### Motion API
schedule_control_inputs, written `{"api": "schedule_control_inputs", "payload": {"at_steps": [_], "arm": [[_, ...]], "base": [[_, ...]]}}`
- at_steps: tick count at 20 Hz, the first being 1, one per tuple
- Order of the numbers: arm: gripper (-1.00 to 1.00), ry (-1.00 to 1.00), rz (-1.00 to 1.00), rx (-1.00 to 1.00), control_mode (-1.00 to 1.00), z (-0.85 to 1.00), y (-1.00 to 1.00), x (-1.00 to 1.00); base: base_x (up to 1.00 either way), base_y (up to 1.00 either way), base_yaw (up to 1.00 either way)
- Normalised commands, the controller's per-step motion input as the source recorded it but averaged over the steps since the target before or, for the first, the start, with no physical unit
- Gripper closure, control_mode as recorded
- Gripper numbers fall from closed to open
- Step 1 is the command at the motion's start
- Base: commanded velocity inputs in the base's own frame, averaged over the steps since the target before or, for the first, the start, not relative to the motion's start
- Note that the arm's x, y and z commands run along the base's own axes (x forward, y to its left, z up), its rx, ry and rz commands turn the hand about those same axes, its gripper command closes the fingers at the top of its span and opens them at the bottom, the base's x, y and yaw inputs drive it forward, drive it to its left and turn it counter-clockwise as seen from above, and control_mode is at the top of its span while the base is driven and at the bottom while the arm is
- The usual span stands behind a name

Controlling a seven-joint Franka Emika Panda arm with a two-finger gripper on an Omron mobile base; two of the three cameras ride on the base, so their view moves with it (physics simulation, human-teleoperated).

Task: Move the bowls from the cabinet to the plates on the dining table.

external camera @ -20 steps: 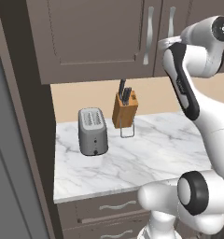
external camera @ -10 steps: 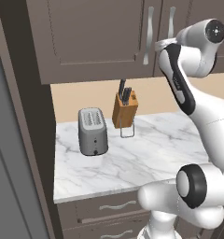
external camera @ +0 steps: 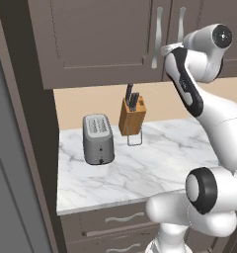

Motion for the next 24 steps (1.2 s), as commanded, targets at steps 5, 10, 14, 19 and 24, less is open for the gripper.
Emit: {"api": "schedule_control_inputs", "payload": {"at_steps": [5,10,14,19,24], "arm": [[-1.00,0.00,0.02,0.00,-1.00,-0.12,0.00,0.24],[-1.00,0.00,0.02,0.00,-1.00,-0.11,0.00,0.25],[-1.00,0.00,0.02,0.00,-1.00,-0.12,0.00,0.28],[1.00,0.00,0.02,0.00,-1.00,-0.10,0.00,0.18],[1.00,0.00,0.00,0.00,-1.00,0.00,0.00,0.00]], "base": [[0.00,0.00,0.00],[0.00,0.00,0.00],[0.00,0.00,0.00],[0.00,0.00,0.00],[0.00,0.00,0.00]]}}
